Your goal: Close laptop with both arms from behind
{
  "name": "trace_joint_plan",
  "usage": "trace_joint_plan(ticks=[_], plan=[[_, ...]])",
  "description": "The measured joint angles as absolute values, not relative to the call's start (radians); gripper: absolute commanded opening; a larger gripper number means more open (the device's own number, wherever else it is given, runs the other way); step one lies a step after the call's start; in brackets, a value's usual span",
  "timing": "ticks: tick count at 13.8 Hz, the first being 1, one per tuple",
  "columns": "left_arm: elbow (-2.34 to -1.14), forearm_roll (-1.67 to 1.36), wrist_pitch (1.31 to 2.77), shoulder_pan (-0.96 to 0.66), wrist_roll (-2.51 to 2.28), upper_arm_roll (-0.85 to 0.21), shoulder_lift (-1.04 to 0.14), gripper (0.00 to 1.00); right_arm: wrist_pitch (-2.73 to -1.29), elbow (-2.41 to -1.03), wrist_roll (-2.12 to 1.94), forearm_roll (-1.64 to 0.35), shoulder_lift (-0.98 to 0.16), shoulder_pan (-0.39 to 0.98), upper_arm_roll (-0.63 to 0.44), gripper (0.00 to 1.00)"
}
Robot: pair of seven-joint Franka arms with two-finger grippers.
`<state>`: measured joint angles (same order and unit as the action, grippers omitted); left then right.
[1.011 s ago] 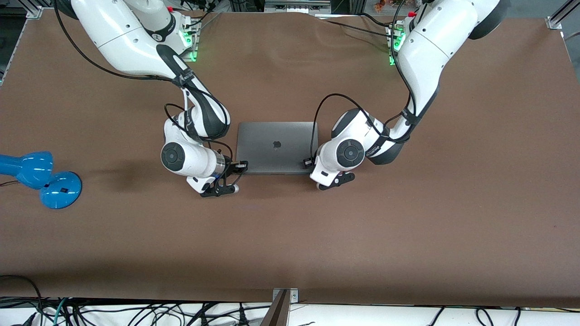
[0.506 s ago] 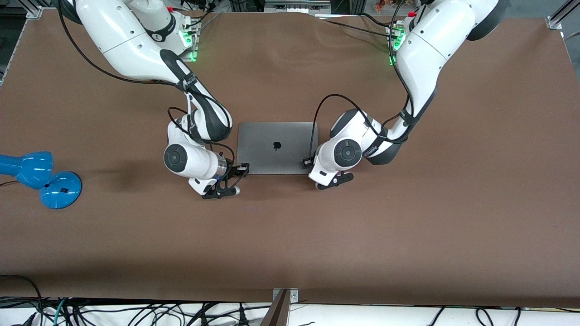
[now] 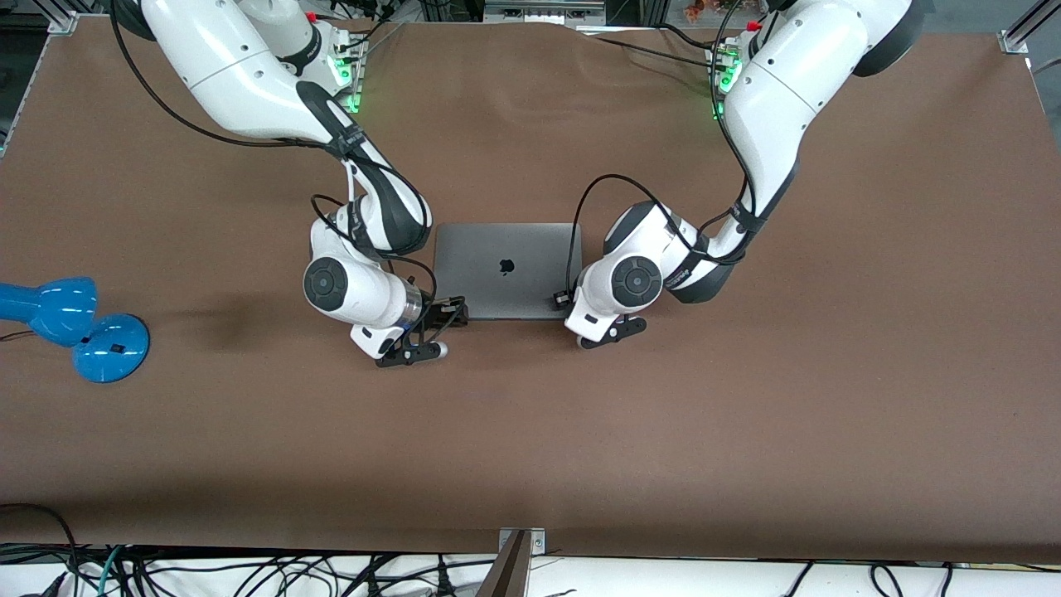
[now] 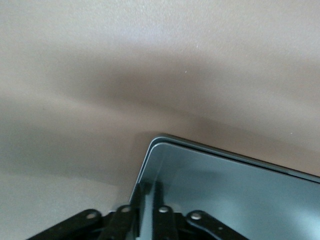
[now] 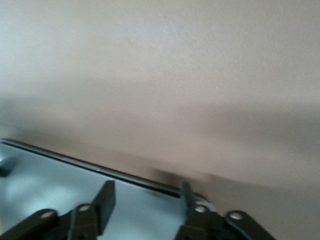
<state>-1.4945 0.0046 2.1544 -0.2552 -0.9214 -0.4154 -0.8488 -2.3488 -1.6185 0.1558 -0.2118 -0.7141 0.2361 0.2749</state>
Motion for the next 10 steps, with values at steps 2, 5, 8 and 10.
trace_joint_plan(ticks=[2,5,8,10], plan=[[-1.485,0.030,2.155,-0.254,-0.921,-0.415,-0.849,1.00,-2.257,-1.616,0.156,-0.210,-0.662,0.238,0.270,1.00],[-1.465,0.038,2.155,-0.242,-0.921,-0.414,-0.842,1.00,-2.048,-1.607,0.156,-0.191,-0.547,0.233,0.229,1.00],[-1.456,0.038,2.127,-0.221,-0.920,-0.415,-0.810,1.00,-1.820,-1.594,0.157,-0.149,-0.403,0.184,0.207,1.00],[-1.452,0.038,2.074,-0.208,-0.920,-0.416,-0.768,1.00,-1.711,-1.593,0.156,-0.089,-0.310,0.145,0.205,1.00]])
